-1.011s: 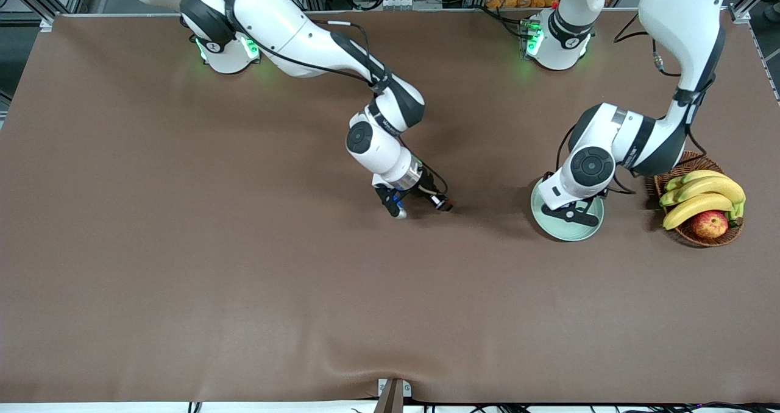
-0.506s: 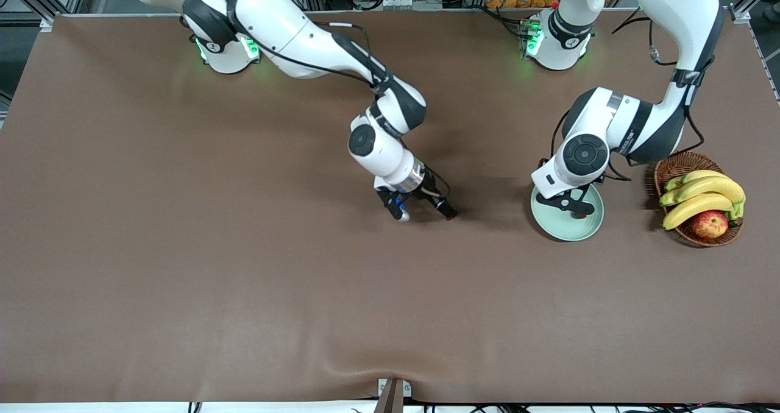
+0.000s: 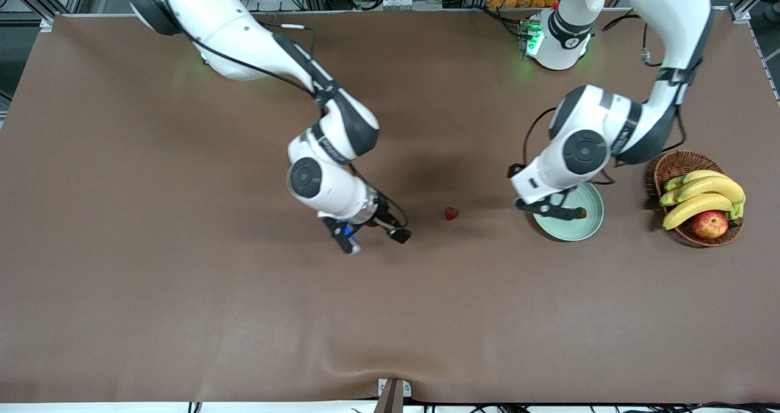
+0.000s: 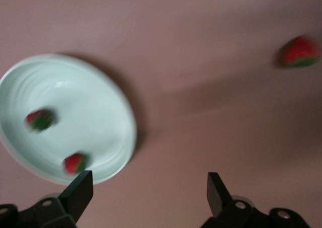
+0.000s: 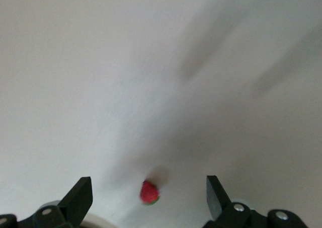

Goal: Collect all strawberries into plate
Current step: 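Reach the left gripper to the strawberry while the right gripper withdraws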

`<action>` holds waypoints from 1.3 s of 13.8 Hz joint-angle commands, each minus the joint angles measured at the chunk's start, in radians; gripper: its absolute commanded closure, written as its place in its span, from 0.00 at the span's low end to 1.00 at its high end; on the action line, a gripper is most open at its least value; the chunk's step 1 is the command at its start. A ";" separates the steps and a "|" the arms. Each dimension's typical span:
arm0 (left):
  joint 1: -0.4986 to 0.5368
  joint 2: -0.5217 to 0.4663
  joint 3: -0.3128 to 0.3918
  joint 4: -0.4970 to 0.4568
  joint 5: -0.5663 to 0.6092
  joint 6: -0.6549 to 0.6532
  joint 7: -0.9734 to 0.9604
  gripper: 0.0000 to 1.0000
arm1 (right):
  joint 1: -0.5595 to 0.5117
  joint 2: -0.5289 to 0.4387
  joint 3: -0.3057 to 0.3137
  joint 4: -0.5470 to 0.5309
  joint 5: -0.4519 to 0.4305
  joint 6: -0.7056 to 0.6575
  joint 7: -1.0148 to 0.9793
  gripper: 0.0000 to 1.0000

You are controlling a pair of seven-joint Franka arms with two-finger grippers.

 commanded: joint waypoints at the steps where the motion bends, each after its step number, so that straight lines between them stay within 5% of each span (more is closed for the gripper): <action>1: -0.045 0.127 -0.003 0.150 -0.011 0.009 -0.005 0.00 | -0.100 -0.099 0.022 -0.026 -0.058 -0.177 -0.099 0.00; 6: -0.096 0.242 -0.001 0.202 -0.006 0.221 -0.004 0.00 | -0.284 -0.249 0.022 -0.035 -0.073 -0.461 -0.360 0.00; 11: -0.188 0.322 0.008 0.250 0.002 0.301 -0.008 0.01 | -0.424 -0.397 0.021 -0.035 -0.195 -0.670 -0.598 0.00; 18: -0.305 0.347 0.106 0.245 0.046 0.304 -0.059 0.25 | -0.502 -0.617 0.015 -0.076 -0.325 -0.813 -0.814 0.00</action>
